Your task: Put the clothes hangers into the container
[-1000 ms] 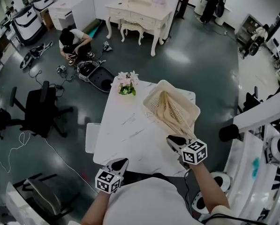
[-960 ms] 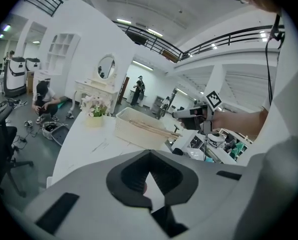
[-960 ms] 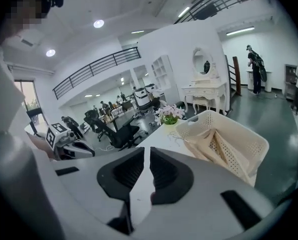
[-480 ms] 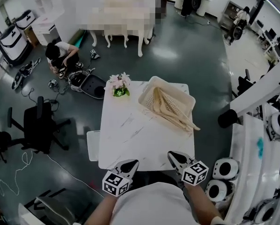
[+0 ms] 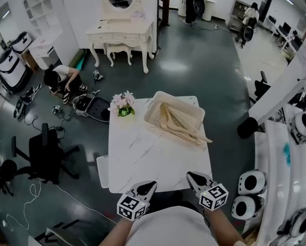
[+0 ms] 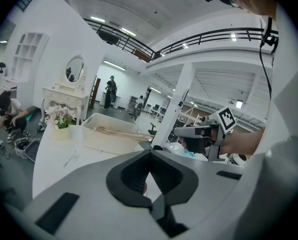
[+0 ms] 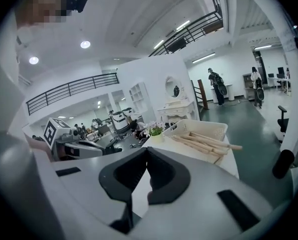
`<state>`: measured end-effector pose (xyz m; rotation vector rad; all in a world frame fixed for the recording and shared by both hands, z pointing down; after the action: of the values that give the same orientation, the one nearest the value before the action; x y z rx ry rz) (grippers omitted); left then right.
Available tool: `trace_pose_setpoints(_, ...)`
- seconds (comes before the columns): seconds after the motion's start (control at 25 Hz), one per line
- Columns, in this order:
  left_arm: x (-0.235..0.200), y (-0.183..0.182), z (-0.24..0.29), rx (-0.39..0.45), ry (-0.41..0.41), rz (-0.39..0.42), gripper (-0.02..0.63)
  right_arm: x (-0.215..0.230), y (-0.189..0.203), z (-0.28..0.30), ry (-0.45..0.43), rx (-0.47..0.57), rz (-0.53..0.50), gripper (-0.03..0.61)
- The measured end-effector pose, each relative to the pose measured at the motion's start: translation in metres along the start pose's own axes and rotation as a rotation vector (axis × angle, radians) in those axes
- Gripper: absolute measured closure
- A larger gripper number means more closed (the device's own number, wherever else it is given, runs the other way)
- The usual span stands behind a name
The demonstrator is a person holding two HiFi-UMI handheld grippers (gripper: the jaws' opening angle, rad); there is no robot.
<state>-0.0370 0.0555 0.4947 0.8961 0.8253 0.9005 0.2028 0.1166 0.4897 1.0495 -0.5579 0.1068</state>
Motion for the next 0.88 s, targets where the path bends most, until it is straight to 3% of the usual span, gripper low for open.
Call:
trace_pose_setpoints(0.36,0.026,-0.02,0.025,0.038,-0.03,0.004,0.606,0.021,-0.009,-0.033,-0.021,0.037,0.015,0.561)
trace_pose_setpoints(0.88,0.033,-0.042,0.036,0.08,-0.059,0.036,0.606,0.028,-0.022,-0.037,-0.055,0.034,-0.015,0.561)
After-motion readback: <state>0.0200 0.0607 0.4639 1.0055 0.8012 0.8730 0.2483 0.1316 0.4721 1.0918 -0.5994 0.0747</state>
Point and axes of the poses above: the fingertips, and each gripper's own axes: z forward along the fingers, x to its right, y out of its underside, the point moved 8 cm from there along -z, backward along the fingers, and after that the axes turned 10 degrees about z, right-handed, at the moved point
